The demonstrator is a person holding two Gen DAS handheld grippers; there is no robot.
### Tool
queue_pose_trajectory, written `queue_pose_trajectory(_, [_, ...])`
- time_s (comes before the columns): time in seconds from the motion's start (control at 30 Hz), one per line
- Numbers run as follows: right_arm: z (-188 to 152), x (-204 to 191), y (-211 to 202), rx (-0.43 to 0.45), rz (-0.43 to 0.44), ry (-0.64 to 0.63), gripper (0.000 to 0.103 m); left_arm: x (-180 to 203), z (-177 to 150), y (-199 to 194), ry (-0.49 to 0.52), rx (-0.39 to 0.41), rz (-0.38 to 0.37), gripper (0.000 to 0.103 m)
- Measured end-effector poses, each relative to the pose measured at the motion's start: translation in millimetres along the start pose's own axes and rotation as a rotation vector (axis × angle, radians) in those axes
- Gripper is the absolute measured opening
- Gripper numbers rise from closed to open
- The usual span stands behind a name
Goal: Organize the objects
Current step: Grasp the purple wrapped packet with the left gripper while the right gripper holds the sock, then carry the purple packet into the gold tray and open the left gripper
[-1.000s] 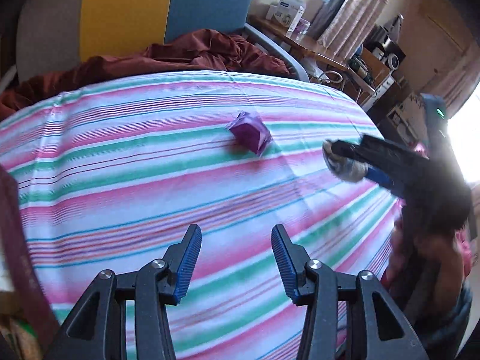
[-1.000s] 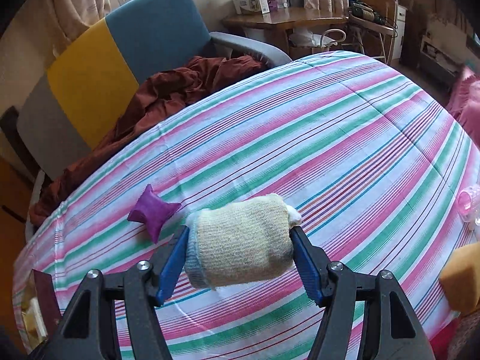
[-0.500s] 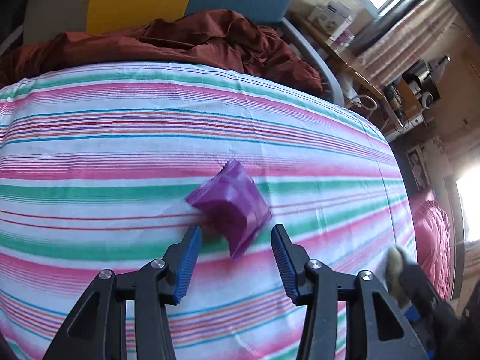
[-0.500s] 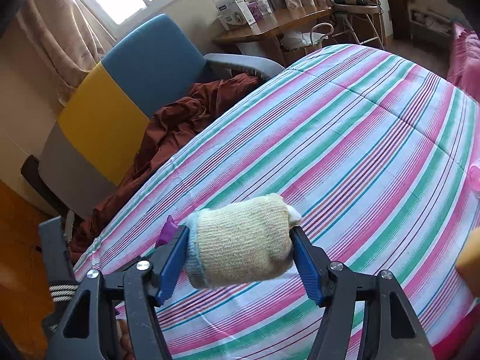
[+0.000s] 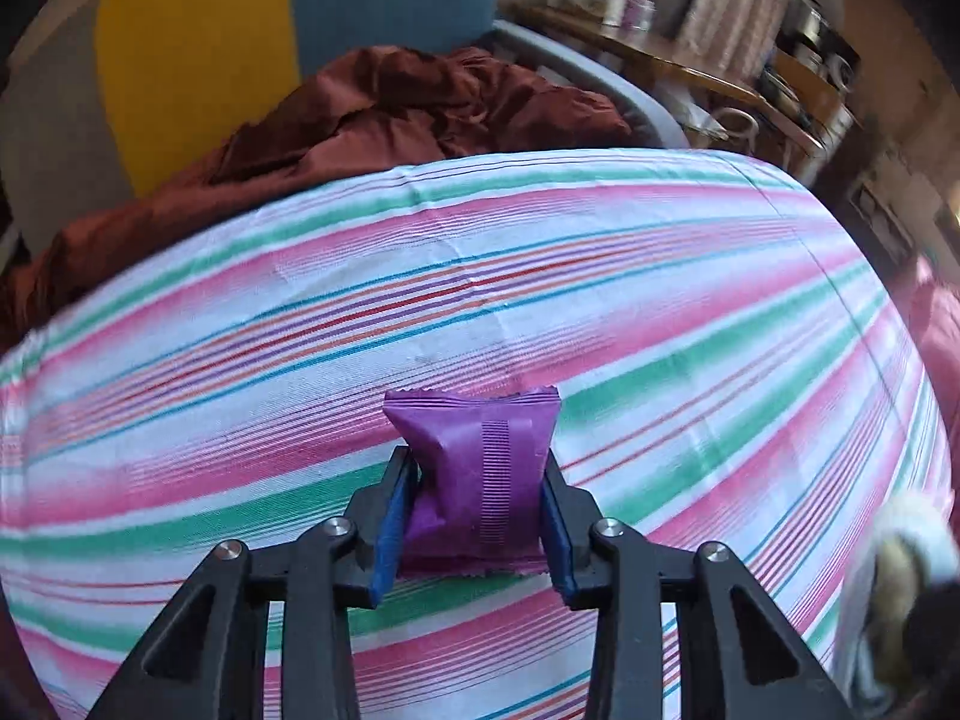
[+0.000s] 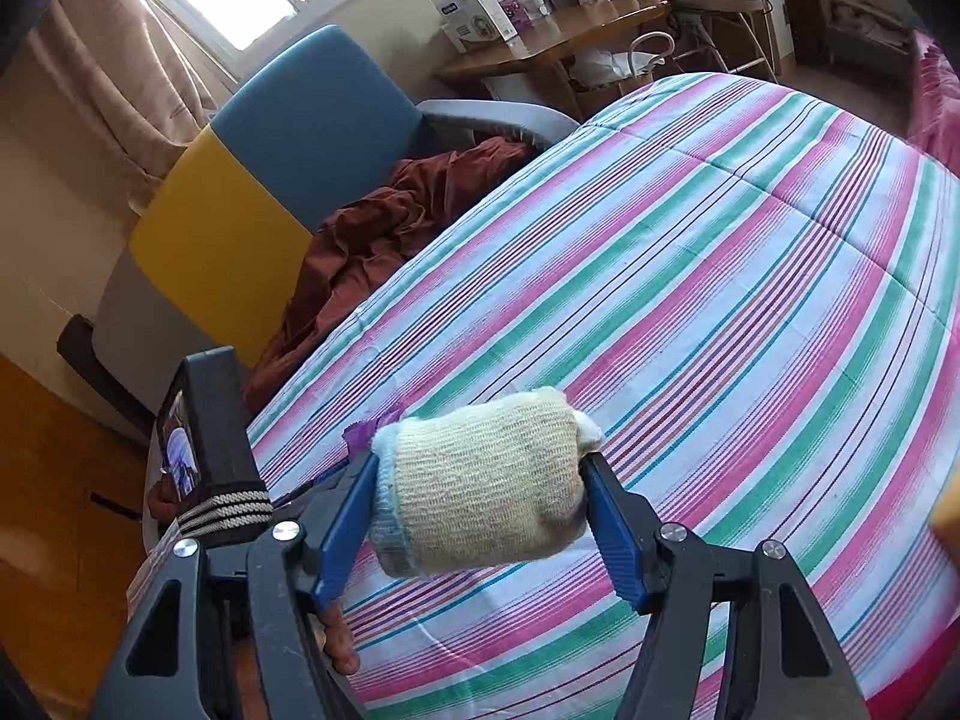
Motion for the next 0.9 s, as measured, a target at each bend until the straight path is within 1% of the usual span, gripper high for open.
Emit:
queue_pose_trajectory(0.1, [-3, -6, 8, -0.035, 0.009, -0.03, 0.068, -15, -15, -13, 0.02, 0.02, -0.022, 0.038])
queue_pose_trajectory(0.2, [-9, -12, 19, -0.085, 0.01, -0.07, 0.068, -41, -41, -32, 0.021, 0.044, -0.026, 0.038])
queue_pose_trajectory(0.3, [-16, -23, 31, -0.141, 0.026, -0.127, 0.068, -63, -75, -55, 0.048, 0.075, -0.034, 0.038])
queue_pose_trajectory(0.4, [-26, -40, 44, -0.198, 0.044, -0.214, 0.068, -89, -117, -83, 0.073, 0.12, -0.045, 0.038])
queue_pose_trajectory(0.47, [-35, -55, 52, -0.239, 0.056, -0.288, 0.068, -105, -135, -97, 0.047, 0.142, -0.026, 0.038])
queue_pose_trajectory(0.57, [-47, -77, 58, -0.263, 0.075, -0.394, 0.068, -131, -154, -112, -0.039, 0.166, -0.03, 0.038])
queue_pose_trajectory(0.6, [-50, -82, 59, -0.266, 0.079, -0.425, 0.068, -137, -157, -115, -0.069, 0.176, -0.037, 0.038])
queue_pose_trajectory(0.67, [-56, -92, 62, -0.271, 0.079, -0.482, 0.068, -143, -160, -116, -0.085, 0.195, -0.05, 0.038])
queue_pose_trajectory(0.77, [-63, -99, 70, -0.292, 0.059, -0.538, 0.068, -140, -159, -114, -0.072, 0.202, -0.035, 0.039])
queue_pose_trajectory(0.9, [-65, -102, 72, -0.282, 0.039, -0.566, 0.068, -138, -160, -111, -0.055, 0.213, -0.016, 0.039])
Point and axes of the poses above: each gripper's, at about its wrist camera, not at the fingertips, and y roughly the way its jaws point, x to its right, z to its top, the point moved 5 cm from there along y, roughly the way its jaws point, and after that the axes turned 15 degrees about -y, right-handed, at the moved point
